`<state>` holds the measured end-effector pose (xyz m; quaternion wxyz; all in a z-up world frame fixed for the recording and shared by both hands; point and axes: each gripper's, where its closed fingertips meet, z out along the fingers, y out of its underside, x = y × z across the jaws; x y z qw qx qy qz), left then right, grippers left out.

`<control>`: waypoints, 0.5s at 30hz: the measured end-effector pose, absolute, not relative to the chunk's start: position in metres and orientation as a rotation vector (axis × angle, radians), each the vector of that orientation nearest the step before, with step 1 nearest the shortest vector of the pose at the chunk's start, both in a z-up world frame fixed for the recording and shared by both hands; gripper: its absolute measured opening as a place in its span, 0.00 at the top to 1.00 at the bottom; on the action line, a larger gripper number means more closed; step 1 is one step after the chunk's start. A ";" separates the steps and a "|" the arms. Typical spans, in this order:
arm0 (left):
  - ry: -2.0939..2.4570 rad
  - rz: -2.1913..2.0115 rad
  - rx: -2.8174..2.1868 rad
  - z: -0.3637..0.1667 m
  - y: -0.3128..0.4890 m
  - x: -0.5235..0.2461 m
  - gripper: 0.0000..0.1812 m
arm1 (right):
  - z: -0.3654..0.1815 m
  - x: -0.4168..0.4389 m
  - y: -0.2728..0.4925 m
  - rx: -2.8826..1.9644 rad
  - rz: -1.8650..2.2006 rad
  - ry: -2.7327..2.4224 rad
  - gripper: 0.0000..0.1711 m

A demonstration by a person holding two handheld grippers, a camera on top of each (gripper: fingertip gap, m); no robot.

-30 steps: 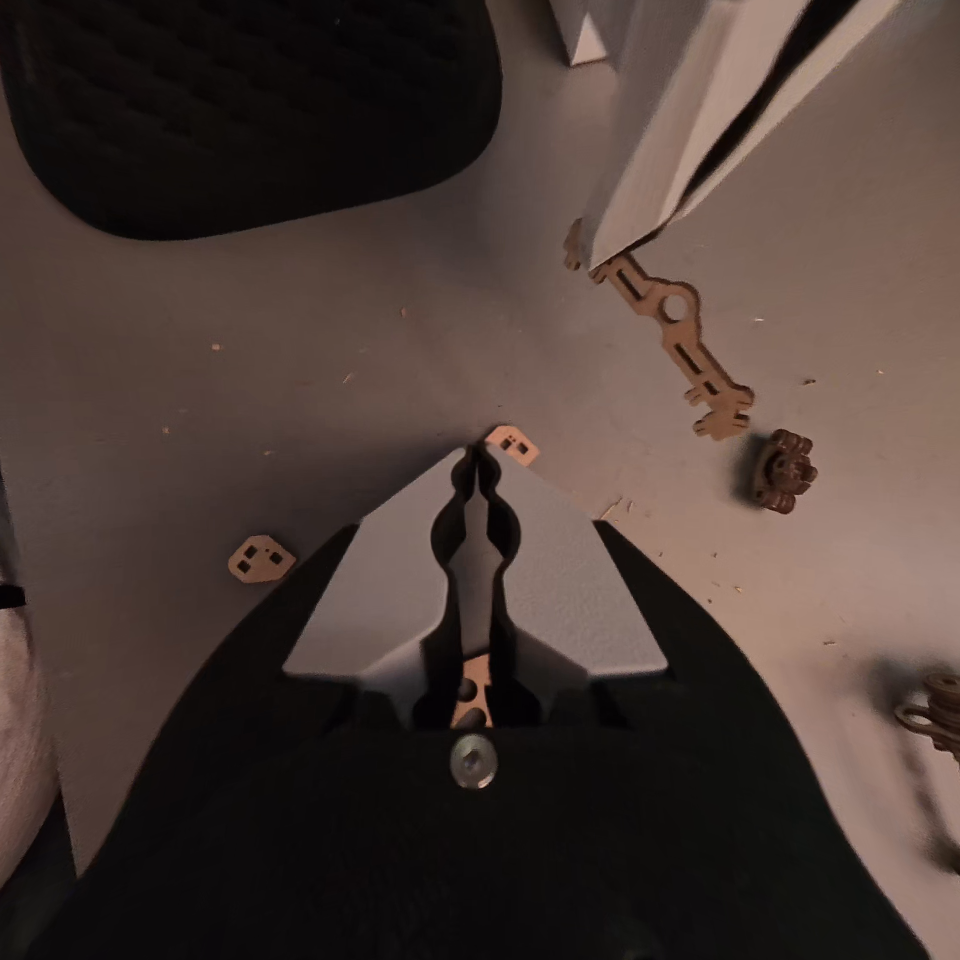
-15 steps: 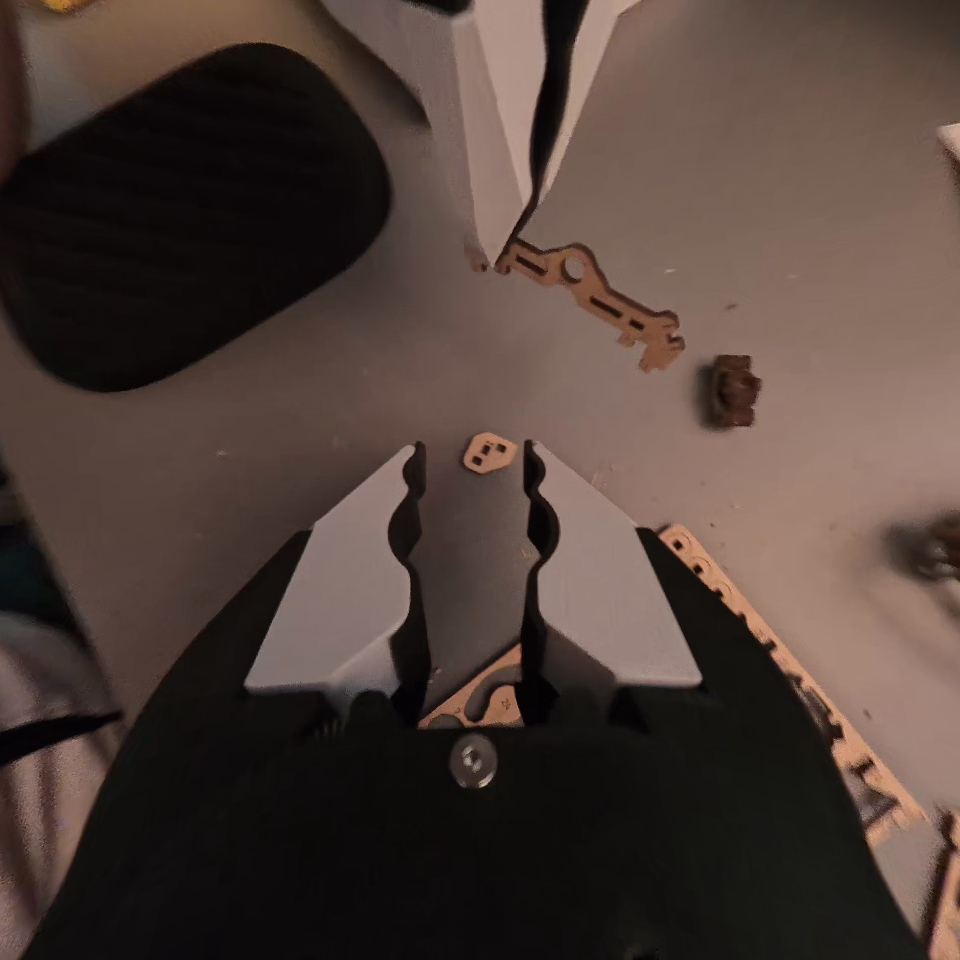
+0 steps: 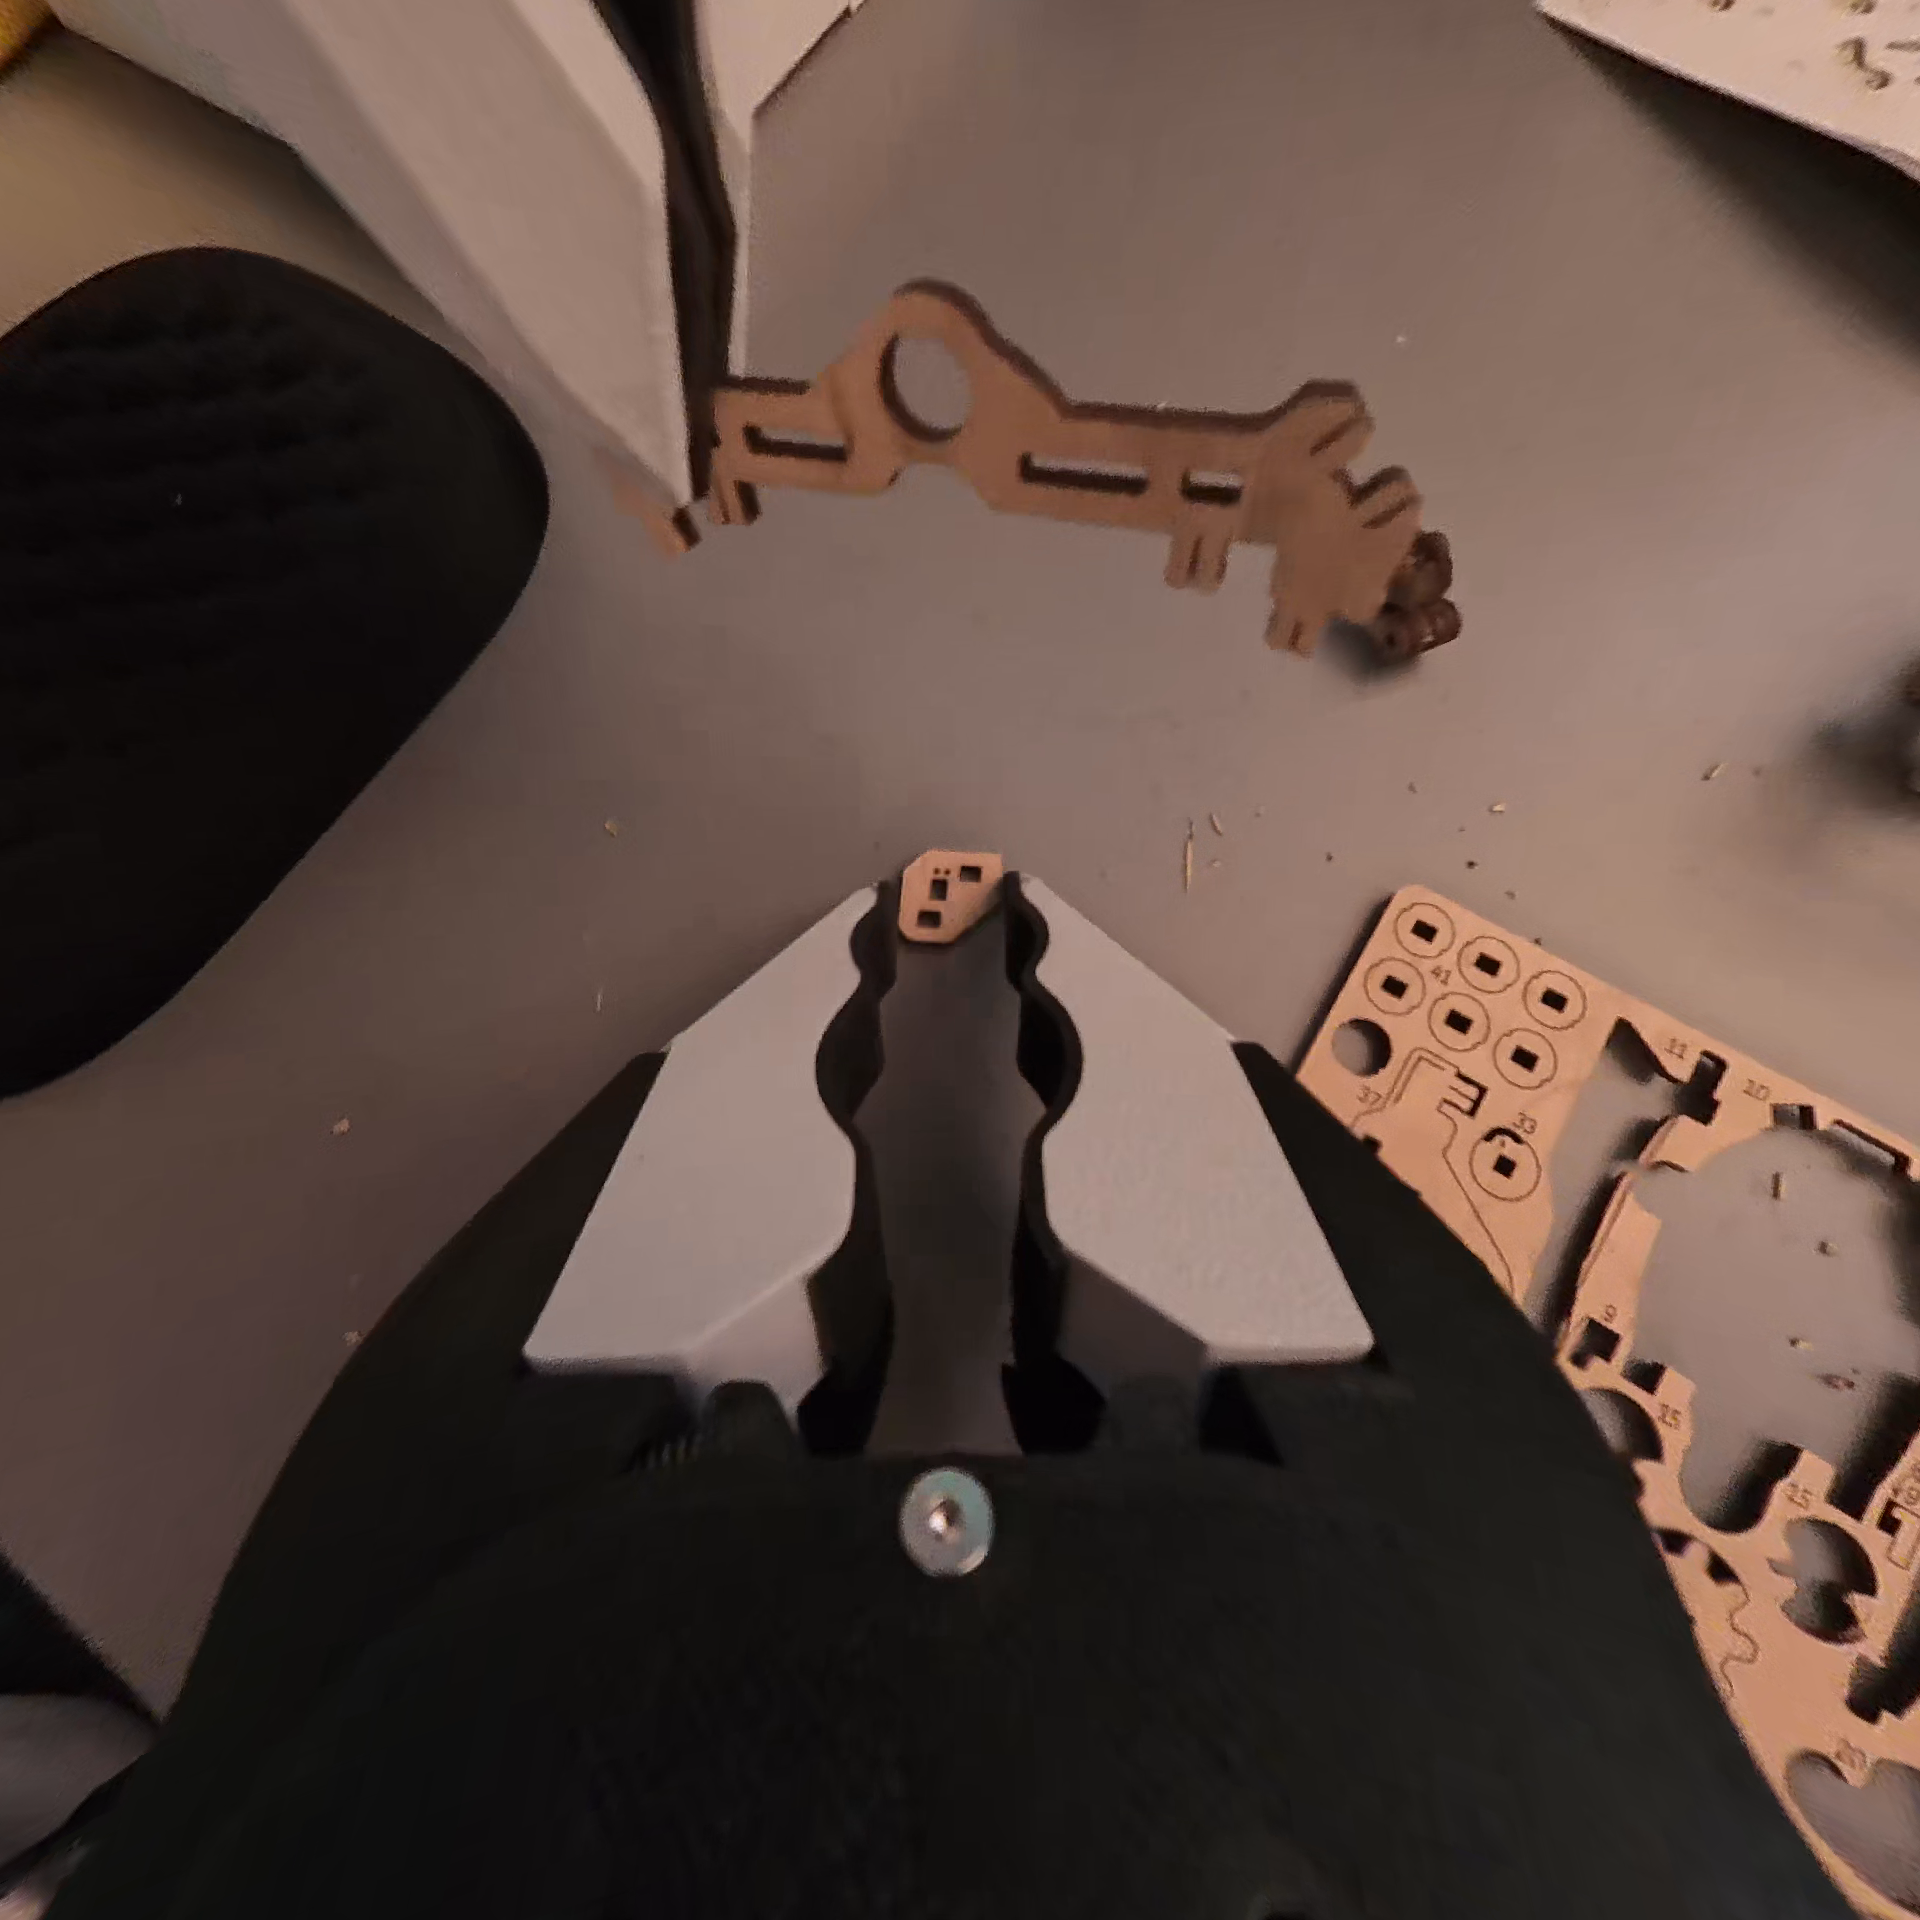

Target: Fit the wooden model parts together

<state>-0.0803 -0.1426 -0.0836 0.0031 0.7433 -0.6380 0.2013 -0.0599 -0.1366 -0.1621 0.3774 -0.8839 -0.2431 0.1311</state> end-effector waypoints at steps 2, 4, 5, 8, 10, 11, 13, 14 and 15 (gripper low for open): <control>-2.016 0.646 2.320 -0.080 -0.147 -0.080 0.99 | -0.162 -0.062 -0.136 -2.245 0.332 -0.628 0.89; -2.026 0.656 2.313 -0.077 -0.150 -0.081 0.99 | -0.162 -0.061 -0.136 -2.238 0.320 -0.642 0.89; -2.030 0.655 2.312 -0.076 -0.151 -0.082 0.99 | -0.161 -0.061 -0.137 -2.235 0.325 -0.648 0.89; -2.039 0.675 2.314 -0.072 -0.151 -0.083 0.99 | -0.154 -0.068 -0.142 -2.232 0.564 -0.597 0.89; -2.042 0.684 2.317 -0.069 -0.151 -0.085 0.99 | -0.136 -0.074 -0.146 -2.206 0.905 -0.477 0.89; -2.045 0.684 2.317 -0.068 -0.150 -0.086 0.99 | -0.127 -0.075 -0.149 -2.196 1.083 -0.414 0.89; -2.051 0.696 2.320 -0.065 -0.150 -0.087 0.99 | -0.108 -0.077 -0.157 -2.167 1.443 -0.304 0.89; -2.057 0.710 2.317 -0.063 -0.151 -0.086 0.99 | -0.096 -0.077 -0.161 -2.137 1.590 -0.264 0.90; -2.072 0.726 2.306 -0.061 -0.152 -0.086 0.99 | -0.085 -0.077 -0.164 -2.099 1.697 -0.237 0.90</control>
